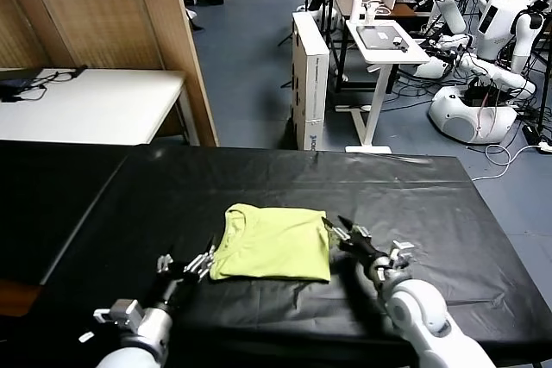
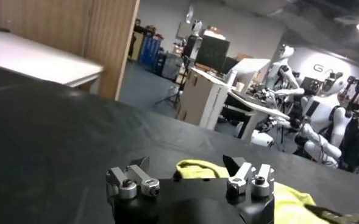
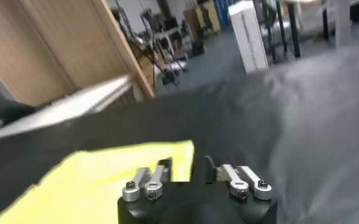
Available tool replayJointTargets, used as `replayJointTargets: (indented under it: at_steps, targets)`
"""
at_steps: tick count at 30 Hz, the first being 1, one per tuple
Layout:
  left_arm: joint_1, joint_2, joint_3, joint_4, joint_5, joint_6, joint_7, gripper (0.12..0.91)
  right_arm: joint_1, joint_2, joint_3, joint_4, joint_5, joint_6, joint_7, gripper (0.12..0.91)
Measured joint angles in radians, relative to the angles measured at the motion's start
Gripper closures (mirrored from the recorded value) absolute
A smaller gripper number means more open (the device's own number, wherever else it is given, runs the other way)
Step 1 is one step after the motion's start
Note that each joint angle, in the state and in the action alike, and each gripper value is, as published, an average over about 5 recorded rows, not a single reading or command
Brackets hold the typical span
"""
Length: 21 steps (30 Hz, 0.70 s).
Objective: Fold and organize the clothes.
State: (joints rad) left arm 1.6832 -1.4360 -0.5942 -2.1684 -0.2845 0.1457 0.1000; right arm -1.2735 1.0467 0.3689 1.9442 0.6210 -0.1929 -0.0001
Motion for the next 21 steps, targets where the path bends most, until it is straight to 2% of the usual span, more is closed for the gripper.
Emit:
replayJointTargets:
  at_steps: [5, 10, 17, 21]
  targets:
    - [0.143, -0.007, -0.017, -0.044, 0.096, -0.07, 0.0, 0.123, -0.166, -0.023, 0.092, 0.113, -0.135, 0.096, 0.02, 0.119]
    - [0.288, 0.0, -0.047, -0.083, 0.136, -0.125, -0.003, 0.123, -0.38, -0.006, 0.2, 0.24, -0.216, 0.132, 0.056, 0.118]
    - [0.451, 0.037, -0.097, -0.103, 0.171, -0.227, 0.0, 0.123, -0.647, 0.018, 0.312, 0.391, -0.237, 0.157, 0.147, 0.118]
    - [0.51, 0.048, -0.1, -0.102, 0.176, -0.245, -0.005, 0.123, -0.744, 0.029, 0.332, 0.438, -0.226, 0.153, 0.175, 0.118]
